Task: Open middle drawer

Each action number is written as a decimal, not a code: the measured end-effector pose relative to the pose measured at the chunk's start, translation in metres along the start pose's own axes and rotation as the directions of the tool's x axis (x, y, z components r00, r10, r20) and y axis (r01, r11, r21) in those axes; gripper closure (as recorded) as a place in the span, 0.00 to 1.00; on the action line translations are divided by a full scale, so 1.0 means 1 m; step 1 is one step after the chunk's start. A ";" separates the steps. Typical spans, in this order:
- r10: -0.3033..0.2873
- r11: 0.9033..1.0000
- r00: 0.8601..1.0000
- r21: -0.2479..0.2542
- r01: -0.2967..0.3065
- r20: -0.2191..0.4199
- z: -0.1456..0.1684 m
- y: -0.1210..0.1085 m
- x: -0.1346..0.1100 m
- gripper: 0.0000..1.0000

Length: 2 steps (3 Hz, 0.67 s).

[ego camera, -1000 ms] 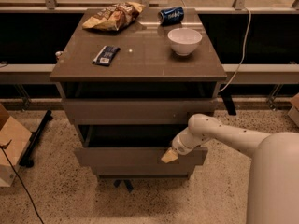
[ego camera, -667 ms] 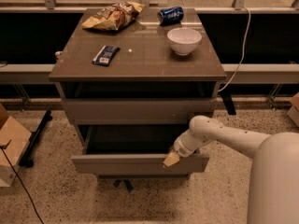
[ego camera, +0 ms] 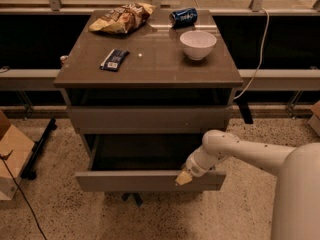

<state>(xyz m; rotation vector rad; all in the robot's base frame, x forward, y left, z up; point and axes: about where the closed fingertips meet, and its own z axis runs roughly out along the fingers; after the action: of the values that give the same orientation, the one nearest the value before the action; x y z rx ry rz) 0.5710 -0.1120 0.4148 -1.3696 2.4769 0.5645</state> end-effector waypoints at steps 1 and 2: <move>0.000 1.000 1.000 0.000 0.000 0.000 0.000 -0.001 0.000 0.07; 0.055 0.998 0.997 -0.035 -0.057 -0.044 0.001 0.032 0.026 0.00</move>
Offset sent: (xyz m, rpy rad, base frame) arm -0.2511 -0.0215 -0.0176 -0.1016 0.4437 -0.1686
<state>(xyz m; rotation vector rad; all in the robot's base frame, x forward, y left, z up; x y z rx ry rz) 0.5305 -0.1158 0.4098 -1.3426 2.5589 0.6003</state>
